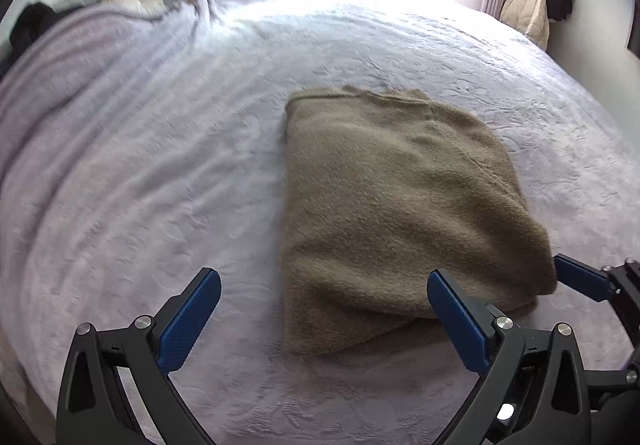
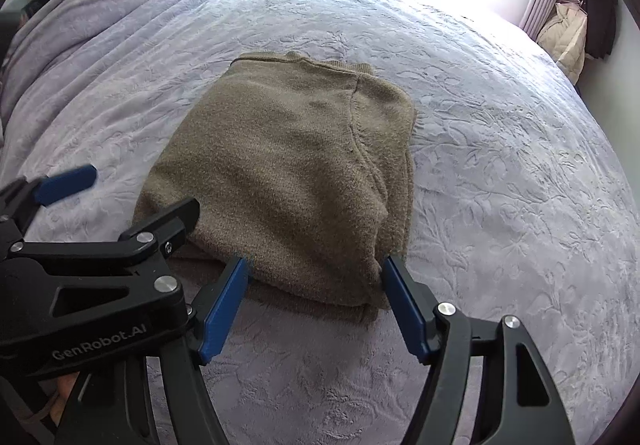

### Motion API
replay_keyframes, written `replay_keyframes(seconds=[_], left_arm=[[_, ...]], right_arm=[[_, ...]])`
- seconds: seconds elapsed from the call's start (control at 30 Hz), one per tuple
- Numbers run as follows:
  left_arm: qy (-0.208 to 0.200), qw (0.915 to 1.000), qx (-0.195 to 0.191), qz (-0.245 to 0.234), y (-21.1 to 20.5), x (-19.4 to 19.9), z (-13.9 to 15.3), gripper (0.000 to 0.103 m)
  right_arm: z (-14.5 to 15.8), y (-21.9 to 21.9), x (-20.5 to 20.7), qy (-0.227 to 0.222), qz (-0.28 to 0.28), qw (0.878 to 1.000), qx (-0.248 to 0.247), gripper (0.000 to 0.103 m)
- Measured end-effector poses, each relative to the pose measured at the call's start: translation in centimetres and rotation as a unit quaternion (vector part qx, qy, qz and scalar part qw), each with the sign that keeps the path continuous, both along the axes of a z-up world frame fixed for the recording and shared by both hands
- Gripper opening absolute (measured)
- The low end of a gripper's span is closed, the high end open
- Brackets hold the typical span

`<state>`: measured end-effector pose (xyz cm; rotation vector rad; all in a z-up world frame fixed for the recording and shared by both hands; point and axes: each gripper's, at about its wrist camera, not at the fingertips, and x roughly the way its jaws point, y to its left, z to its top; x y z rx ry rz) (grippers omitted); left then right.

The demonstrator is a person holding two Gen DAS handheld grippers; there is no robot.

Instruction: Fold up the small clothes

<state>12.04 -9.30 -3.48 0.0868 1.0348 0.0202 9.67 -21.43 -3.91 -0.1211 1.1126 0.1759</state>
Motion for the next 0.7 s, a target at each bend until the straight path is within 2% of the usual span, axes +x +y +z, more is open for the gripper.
replay_keyframes(seconds=[0.7], left_arm=[[-0.003, 1.0, -0.005, 0.002, 0.3, -0.1, 0.5, 0.103]], right_arm=[[0.42, 0.33, -0.5, -0.003, 0.001, 1.0, 0.005, 0.074]])
